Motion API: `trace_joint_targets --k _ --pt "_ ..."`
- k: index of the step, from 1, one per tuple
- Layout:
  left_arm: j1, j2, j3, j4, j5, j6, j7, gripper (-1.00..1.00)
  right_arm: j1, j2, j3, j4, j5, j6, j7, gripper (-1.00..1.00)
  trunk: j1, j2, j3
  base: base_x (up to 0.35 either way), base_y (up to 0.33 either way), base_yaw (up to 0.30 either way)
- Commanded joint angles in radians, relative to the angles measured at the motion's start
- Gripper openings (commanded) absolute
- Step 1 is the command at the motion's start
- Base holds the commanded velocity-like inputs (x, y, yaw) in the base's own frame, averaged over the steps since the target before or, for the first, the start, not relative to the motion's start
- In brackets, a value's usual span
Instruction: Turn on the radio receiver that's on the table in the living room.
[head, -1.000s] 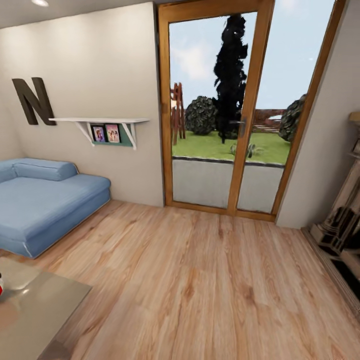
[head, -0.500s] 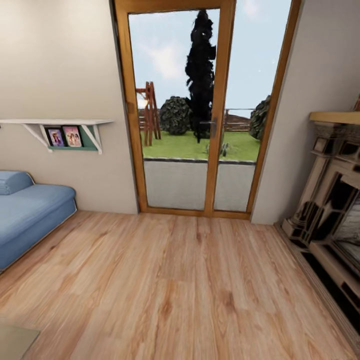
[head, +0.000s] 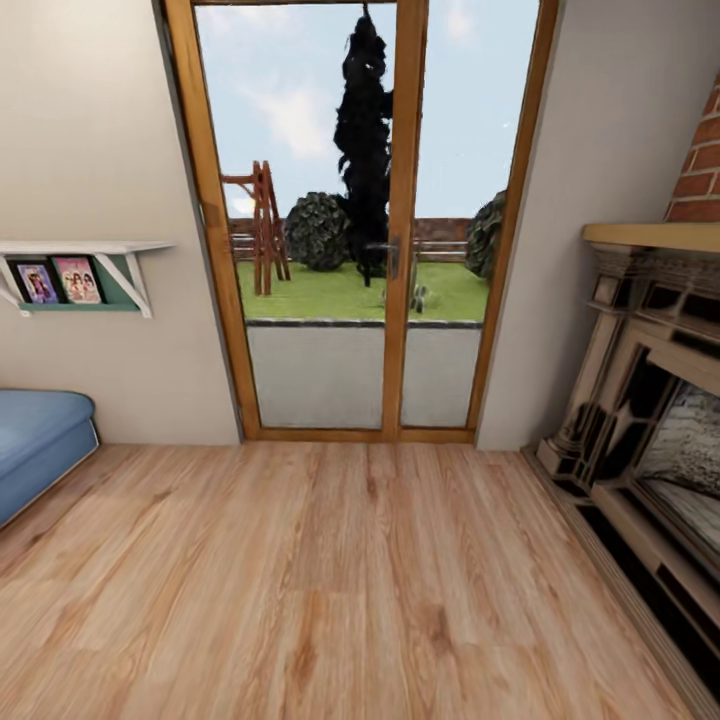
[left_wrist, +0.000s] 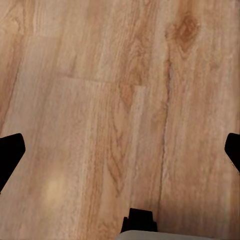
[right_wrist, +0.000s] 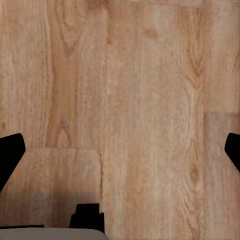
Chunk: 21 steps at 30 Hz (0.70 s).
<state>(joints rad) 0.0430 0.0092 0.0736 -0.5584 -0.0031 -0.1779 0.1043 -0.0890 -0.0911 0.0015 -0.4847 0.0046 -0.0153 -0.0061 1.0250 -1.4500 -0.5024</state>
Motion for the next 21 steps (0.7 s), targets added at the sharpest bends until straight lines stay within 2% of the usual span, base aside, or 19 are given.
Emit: trace_joint_targets --k 1,21 --pt "0.000 0.000 0.000 0.000 0.000 0.000 0.000 1.00 0.000 0.000 0.000 0.000 0.000 0.000 0.000 1.00 0.000 0.000 0.000 0.321 0.000 -0.009" --pt "0.000 0.000 0.000 0.000 0.000 0.000 0.000 1.00 0.000 0.001 0.000 0.000 0.001 0.000 0.000 1.00 0.000 0.000 0.000 0.321 0.000 -0.001"
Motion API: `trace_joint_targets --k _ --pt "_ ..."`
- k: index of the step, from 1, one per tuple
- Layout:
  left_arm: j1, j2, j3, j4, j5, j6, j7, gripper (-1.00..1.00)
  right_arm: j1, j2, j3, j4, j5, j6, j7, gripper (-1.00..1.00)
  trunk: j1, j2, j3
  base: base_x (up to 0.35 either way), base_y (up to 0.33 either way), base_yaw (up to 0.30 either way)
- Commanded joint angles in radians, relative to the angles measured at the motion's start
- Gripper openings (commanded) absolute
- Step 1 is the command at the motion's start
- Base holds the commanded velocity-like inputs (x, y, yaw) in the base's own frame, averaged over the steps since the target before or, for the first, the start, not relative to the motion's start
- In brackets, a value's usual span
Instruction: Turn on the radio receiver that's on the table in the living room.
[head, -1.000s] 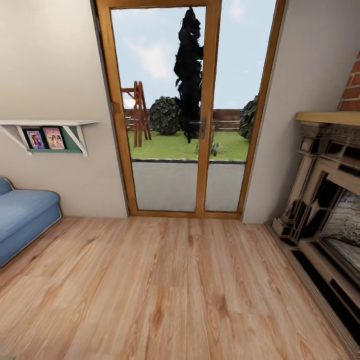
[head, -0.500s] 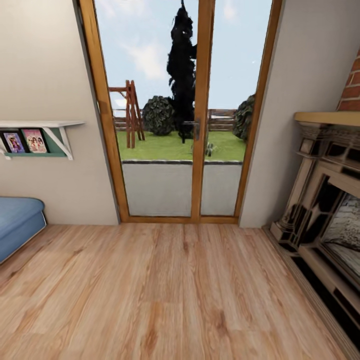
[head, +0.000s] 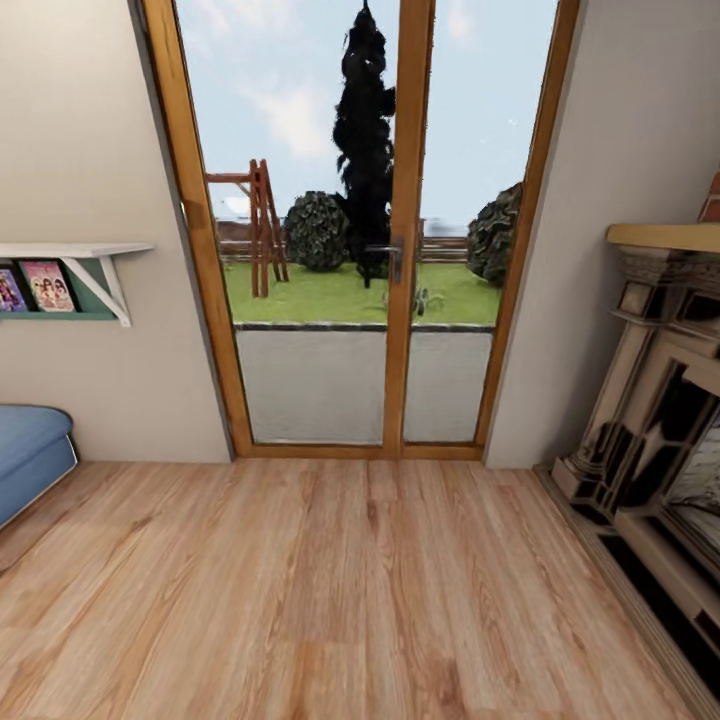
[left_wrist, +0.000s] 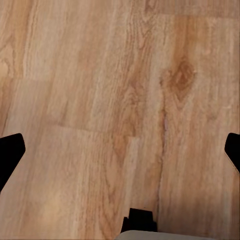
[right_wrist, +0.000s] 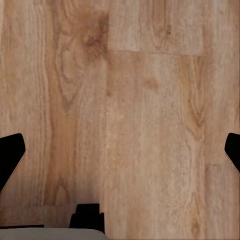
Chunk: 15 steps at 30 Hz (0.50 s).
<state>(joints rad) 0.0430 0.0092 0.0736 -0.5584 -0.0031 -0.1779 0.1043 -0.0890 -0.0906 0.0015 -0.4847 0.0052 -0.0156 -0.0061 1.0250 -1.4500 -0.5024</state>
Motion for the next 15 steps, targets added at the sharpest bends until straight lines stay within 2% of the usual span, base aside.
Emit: trace_joint_targets --k 1,9,15 --pt "0.000 0.000 0.000 0.000 0.000 0.000 0.000 1.00 0.000 0.000 0.000 0.000 0.000 0.000 0.000 1.00 0.000 0.000 0.000 0.321 0.000 0.000" --pt "0.000 0.000 0.000 0.000 0.000 0.000 0.000 1.00 0.000 0.000 0.000 0.000 0.000 0.000 0.000 1.00 0.000 0.000 0.000 0.321 0.000 0.010" --pt "0.000 0.000 0.000 0.000 0.000 0.000 0.000 1.00 0.000 0.000 0.000 0.000 0.000 0.000 0.000 1.00 0.000 0.000 0.000 0.322 0.000 0.188"
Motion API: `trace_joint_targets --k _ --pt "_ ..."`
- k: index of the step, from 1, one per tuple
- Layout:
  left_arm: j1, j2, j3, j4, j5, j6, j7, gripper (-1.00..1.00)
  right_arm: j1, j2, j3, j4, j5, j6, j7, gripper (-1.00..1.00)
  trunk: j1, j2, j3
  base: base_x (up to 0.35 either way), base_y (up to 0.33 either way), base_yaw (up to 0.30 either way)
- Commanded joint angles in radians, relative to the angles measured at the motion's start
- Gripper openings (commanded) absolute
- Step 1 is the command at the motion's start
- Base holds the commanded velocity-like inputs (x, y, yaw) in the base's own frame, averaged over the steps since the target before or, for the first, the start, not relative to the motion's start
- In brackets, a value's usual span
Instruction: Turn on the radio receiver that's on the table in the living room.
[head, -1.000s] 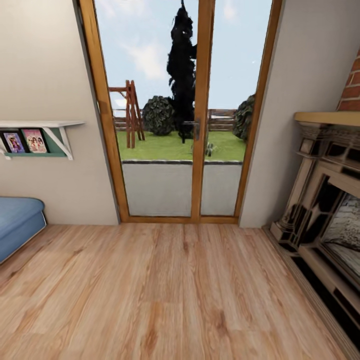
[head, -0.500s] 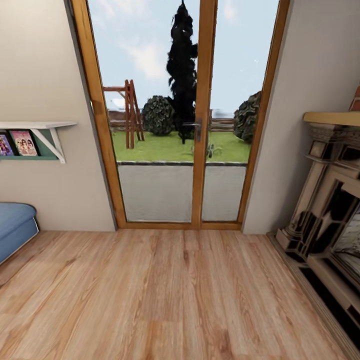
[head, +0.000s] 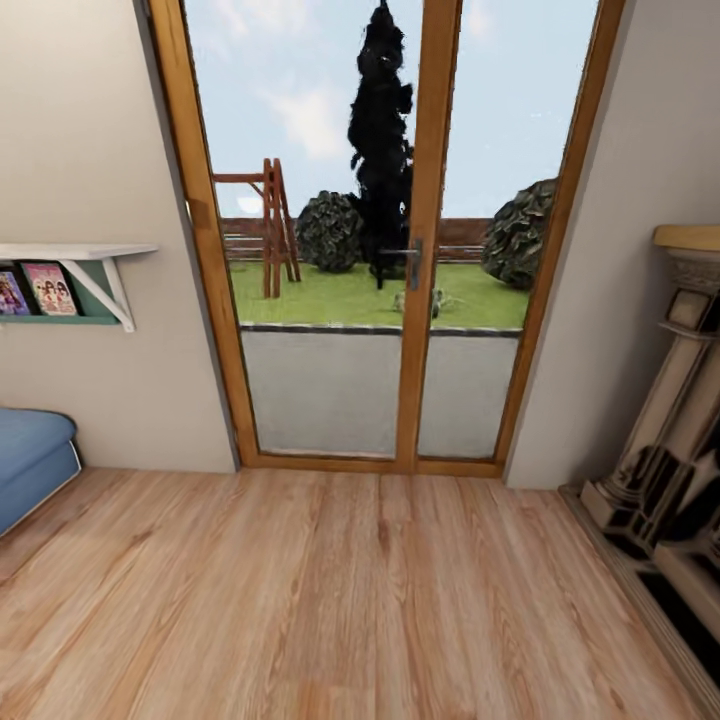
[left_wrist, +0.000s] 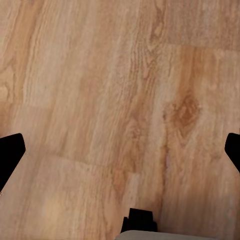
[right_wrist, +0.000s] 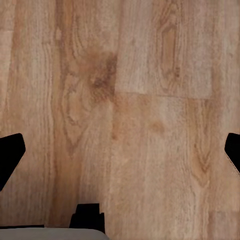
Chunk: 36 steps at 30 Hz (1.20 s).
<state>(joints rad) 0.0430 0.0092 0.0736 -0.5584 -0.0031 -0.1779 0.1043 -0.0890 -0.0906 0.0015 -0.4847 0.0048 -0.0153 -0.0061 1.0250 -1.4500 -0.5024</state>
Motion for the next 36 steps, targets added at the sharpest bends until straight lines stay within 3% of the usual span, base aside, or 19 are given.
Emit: trace_joint_targets --k 1,36 --pt "0.000 0.000 0.000 0.000 0.000 0.000 0.000 1.00 0.000 0.000 0.000 0.000 0.000 0.000 0.000 1.00 0.000 0.000 0.000 0.322 0.000 0.261" --pt "0.000 0.000 0.000 0.000 0.000 0.001 0.000 1.00 0.000 0.000 0.000 0.000 0.000 0.000 0.000 1.00 0.000 0.000 0.000 0.323 0.000 0.291"
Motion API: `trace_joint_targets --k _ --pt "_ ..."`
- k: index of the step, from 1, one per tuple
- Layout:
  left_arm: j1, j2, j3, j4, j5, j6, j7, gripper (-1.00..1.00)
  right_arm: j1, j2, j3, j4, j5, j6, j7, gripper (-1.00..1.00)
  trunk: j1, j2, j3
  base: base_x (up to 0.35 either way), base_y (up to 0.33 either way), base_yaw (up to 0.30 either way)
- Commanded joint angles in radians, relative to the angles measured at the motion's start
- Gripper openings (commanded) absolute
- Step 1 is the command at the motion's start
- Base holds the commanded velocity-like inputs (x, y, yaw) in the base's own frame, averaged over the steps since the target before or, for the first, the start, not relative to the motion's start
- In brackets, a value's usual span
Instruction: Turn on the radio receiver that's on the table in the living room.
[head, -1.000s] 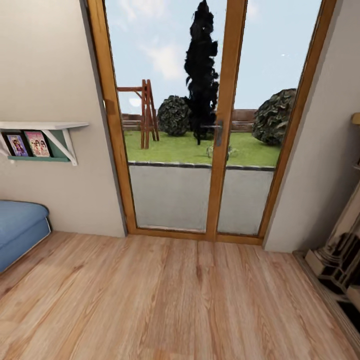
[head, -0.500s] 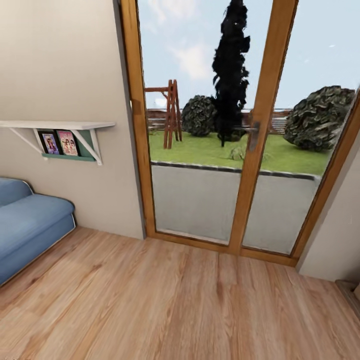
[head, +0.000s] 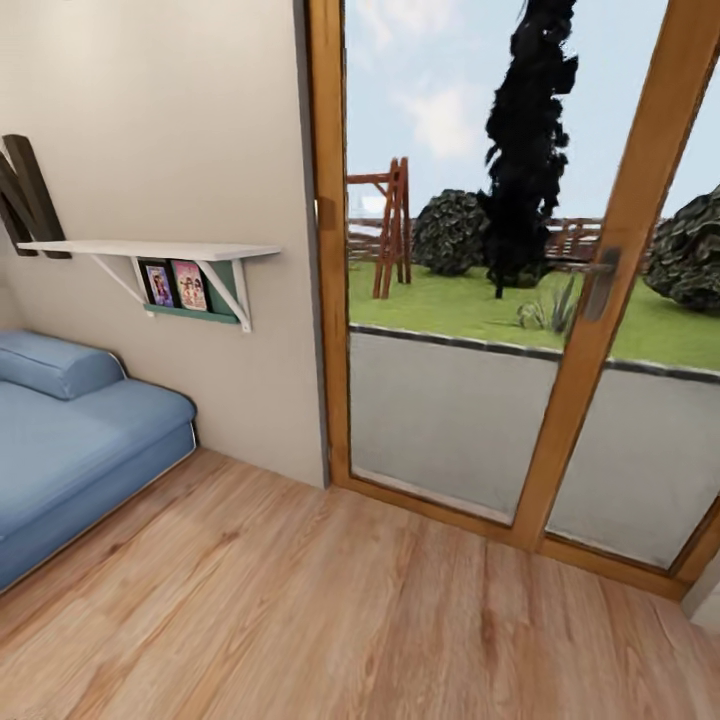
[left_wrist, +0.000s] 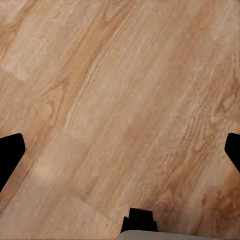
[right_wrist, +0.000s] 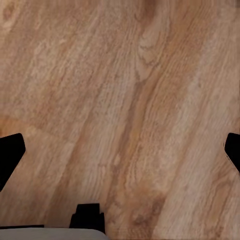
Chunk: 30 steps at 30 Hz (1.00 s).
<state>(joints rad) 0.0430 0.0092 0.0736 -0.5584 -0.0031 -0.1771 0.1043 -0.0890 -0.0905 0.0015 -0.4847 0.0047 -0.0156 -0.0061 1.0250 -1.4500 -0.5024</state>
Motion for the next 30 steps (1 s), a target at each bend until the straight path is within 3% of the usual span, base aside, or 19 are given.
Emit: trace_joint_targets --k 1,30 --pt "0.000 0.000 0.000 0.000 0.000 0.000 0.000 1.00 0.000 0.000 0.000 0.000 0.000 0.000 0.000 1.00 0.000 0.000 0.000 0.323 0.000 0.295" --pt "0.000 0.000 0.002 0.000 0.002 -0.007 -0.001 1.00 0.000 0.000 0.000 0.000 0.000 0.000 0.000 1.00 0.000 0.000 0.000 0.306 0.008 0.295"
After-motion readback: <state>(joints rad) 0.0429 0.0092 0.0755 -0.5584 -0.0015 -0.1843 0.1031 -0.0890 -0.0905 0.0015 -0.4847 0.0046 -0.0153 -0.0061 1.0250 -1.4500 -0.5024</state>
